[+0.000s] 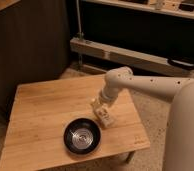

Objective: Place the bottle in the ceramic bowl

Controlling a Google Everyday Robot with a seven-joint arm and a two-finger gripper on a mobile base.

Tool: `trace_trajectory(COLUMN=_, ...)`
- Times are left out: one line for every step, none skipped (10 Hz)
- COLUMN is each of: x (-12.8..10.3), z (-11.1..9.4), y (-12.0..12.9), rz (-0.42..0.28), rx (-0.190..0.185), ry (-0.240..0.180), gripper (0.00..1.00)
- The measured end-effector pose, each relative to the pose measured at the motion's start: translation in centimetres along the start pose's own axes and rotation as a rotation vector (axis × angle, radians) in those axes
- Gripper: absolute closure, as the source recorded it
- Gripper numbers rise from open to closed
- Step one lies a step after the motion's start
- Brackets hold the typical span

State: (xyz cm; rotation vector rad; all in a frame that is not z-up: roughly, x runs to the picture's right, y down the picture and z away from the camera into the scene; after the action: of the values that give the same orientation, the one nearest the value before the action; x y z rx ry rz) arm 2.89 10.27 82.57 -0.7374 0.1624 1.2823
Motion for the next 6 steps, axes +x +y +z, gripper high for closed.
trace_trajectory(x=0.2, z=0.7, y=0.8, rz=-0.021, rx=-0.001, ry=0.012, gripper=0.35)
trace_trajectory(x=0.2, z=1.1, y=1.3, rz=-0.035, rx=0.001, ry=0.020, gripper=0.35)
trace_trajectory(x=0.3, z=1.4, y=1.4, rz=-0.042, rx=0.007, ry=0.026, gripper=0.35)
trace_trajectory(x=0.4, z=1.8, y=1.3, rz=-0.039, rx=0.020, ry=0.035, gripper=0.35)
trace_trajectory(x=0.5, z=2.4, y=1.2, rz=-0.032, rx=0.039, ry=0.048, gripper=0.35)
trace_trajectory(x=0.4, z=2.9, y=1.2, rz=-0.026, rx=0.056, ry=0.057, gripper=0.35)
